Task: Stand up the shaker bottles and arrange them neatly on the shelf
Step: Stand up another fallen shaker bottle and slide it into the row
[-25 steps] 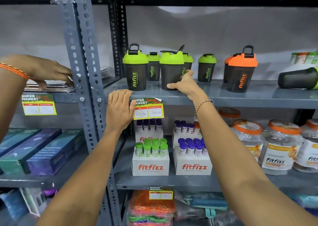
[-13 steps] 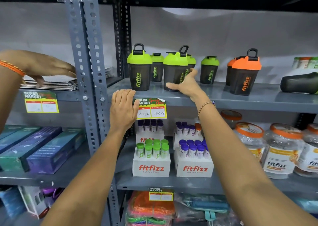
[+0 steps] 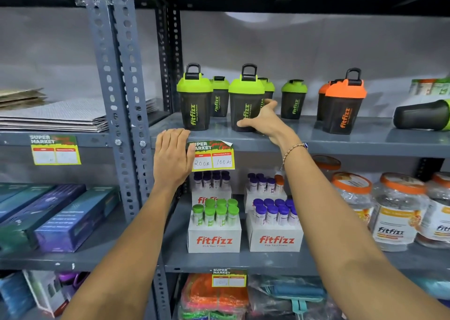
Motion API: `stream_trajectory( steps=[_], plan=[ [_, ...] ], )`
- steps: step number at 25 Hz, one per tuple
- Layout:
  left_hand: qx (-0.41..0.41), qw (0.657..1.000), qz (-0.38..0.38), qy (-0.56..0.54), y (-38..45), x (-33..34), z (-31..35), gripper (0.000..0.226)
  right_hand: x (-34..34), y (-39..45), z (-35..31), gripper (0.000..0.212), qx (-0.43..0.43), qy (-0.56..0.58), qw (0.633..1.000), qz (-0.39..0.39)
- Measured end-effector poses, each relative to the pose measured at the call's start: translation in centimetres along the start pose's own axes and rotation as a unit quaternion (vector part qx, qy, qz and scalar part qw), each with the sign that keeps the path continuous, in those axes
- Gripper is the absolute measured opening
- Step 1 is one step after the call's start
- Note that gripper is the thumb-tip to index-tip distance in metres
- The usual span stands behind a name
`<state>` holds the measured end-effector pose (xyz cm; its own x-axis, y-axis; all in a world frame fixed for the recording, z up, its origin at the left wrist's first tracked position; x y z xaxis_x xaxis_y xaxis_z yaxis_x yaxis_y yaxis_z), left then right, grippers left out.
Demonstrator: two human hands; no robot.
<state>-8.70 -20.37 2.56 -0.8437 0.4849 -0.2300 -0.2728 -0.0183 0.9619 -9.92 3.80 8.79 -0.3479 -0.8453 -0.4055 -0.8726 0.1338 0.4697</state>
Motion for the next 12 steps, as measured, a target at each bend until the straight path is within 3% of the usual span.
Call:
stream_trajectory(
  steps=[12],
  plan=[
    [-0.015, 0.999, -0.029, -0.012, 0.26, -0.38, 0.16, 0.039, -0.12, -0.03, 0.12, 0.102, -0.002, 0.013, 1.000, -0.006]
  ],
)
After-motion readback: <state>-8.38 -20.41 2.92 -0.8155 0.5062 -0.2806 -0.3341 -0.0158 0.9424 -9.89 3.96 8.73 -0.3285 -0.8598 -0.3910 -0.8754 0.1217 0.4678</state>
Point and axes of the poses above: each hand's wrist, its own y-axis towards the middle knuckle, its own x-axis out of the palm, z = x × y, the point moved 8 cm from there along y, towards the middle knuckle, and after that the axes turned 11 degrees about -x, right-handed, at the moved point
